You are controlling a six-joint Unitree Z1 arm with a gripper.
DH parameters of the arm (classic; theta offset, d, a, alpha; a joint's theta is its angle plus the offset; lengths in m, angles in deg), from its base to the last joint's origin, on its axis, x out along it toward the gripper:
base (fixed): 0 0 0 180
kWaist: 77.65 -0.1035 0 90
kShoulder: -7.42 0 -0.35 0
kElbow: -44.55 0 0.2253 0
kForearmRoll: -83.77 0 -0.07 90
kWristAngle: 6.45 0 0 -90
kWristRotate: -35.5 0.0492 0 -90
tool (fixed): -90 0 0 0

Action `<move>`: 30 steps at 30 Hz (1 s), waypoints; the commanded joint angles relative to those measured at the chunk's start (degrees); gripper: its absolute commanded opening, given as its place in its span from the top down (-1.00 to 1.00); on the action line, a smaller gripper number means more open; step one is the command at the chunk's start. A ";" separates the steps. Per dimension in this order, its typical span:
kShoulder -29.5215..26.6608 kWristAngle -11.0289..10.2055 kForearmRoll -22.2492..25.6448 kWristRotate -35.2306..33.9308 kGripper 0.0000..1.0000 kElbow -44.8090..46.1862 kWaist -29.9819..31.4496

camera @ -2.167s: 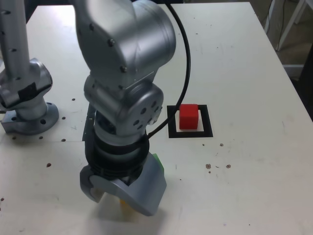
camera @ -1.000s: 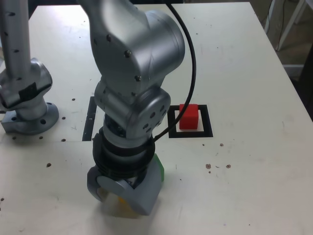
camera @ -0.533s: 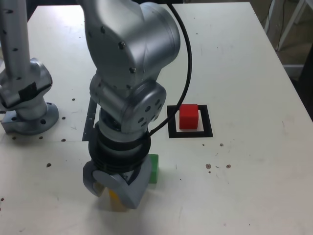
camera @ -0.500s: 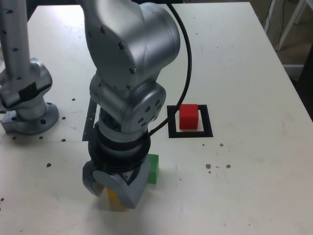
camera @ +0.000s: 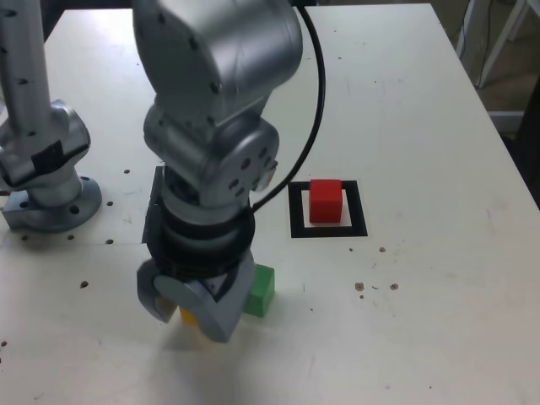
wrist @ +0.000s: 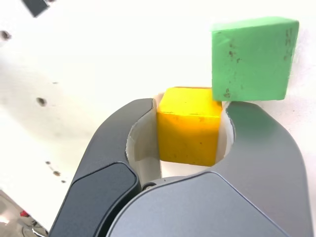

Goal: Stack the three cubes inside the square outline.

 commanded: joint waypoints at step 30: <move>-1.34 -9.18 13.31 5.60 0.36 -20.36 -23.81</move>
